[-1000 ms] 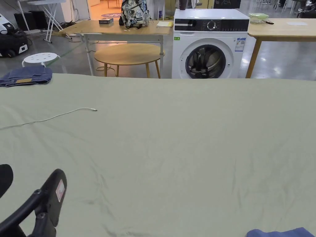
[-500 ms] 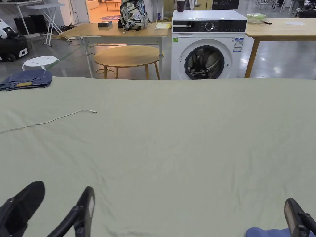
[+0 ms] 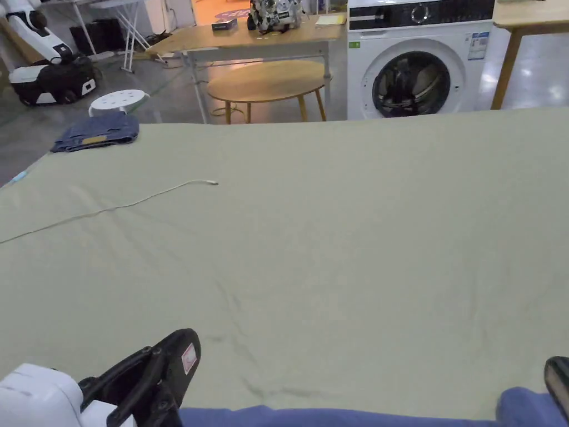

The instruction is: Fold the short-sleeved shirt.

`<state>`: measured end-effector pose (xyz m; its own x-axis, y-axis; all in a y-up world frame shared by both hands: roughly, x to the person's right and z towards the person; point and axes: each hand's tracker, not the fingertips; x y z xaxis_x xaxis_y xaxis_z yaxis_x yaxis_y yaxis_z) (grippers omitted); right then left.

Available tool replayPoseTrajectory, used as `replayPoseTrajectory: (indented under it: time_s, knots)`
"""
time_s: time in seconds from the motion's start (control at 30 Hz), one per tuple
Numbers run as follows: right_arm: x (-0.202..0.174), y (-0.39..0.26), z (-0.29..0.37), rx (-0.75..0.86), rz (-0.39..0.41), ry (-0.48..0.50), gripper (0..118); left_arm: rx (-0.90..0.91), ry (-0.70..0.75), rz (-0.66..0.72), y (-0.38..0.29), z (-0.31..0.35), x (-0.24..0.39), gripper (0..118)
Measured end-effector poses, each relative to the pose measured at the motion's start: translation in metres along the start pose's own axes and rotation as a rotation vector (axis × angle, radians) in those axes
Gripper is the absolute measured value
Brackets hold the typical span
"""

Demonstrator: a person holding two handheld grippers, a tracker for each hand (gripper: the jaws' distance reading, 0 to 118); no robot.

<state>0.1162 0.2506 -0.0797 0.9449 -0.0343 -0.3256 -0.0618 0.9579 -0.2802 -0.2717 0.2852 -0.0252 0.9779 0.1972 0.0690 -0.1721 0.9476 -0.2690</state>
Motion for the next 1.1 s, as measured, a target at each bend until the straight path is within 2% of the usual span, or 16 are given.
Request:
replayPoseTrajectory:
  time_s: [0.1,0.13,0.17,0.2,0.23,0.37,0.47,0.63,0.73,0.77,0.83,0.9,1.03,1.1]
  knots:
    - [0.006,-0.007,0.001,-0.028,-0.025,0.015,0,-0.069,0.015,0.149,-0.016,0.001,-0.055,1]
    - [0.009,-0.011,-0.001,-0.052,-0.037,0.021,0,-0.137,-0.01,0.255,-0.026,0.0,-0.078,18]
    - [0.011,-0.014,-0.002,-0.072,-0.046,0.024,0,-0.167,-0.022,0.342,-0.036,-0.003,-0.098,49]
    - [0.013,-0.016,-0.003,-0.088,-0.056,0.029,0,-0.195,-0.031,0.407,-0.045,-0.007,-0.112,86]
    - [0.014,-0.019,-0.003,-0.101,-0.07,0.03,0,-0.199,0.007,0.492,-0.058,-0.005,-0.134,87]
    - [0.02,-0.027,-0.005,-0.137,-0.147,0.048,0,-0.286,-0.111,0.763,-0.103,-0.024,-0.191,87]
    - [0.022,-0.031,-0.007,-0.152,-0.168,0.047,0,-0.341,-0.154,0.847,-0.133,-0.044,-0.211,87]
    - [0.021,-0.031,-0.006,-0.174,-0.17,0.038,0,-0.462,-0.231,0.864,-0.164,-0.083,-0.209,84]
    - [0.019,-0.03,-0.003,-0.178,-0.159,0.028,0,-0.407,-0.303,0.941,-0.166,-0.099,-0.186,83]
    - [0.019,-0.029,-0.002,-0.178,-0.156,0.025,0,-0.426,-0.333,0.973,-0.169,-0.107,-0.179,74]
    - [0.018,-0.029,-0.002,-0.18,-0.154,0.021,0,-0.428,-0.341,0.973,-0.177,-0.116,-0.179,8]
    - [0.017,-0.028,0.0,-0.185,-0.153,0.021,0,-0.46,-0.275,0.997,-0.181,-0.125,-0.175,4]
    - [0.018,-0.029,0.005,-0.188,-0.145,0.012,0,-0.361,-0.289,1.05,-0.165,-0.103,-0.173,4]
    - [0.021,-0.031,0.004,-0.196,-0.153,0.012,0,-0.342,-0.288,1.011,-0.141,-0.086,-0.171,4]
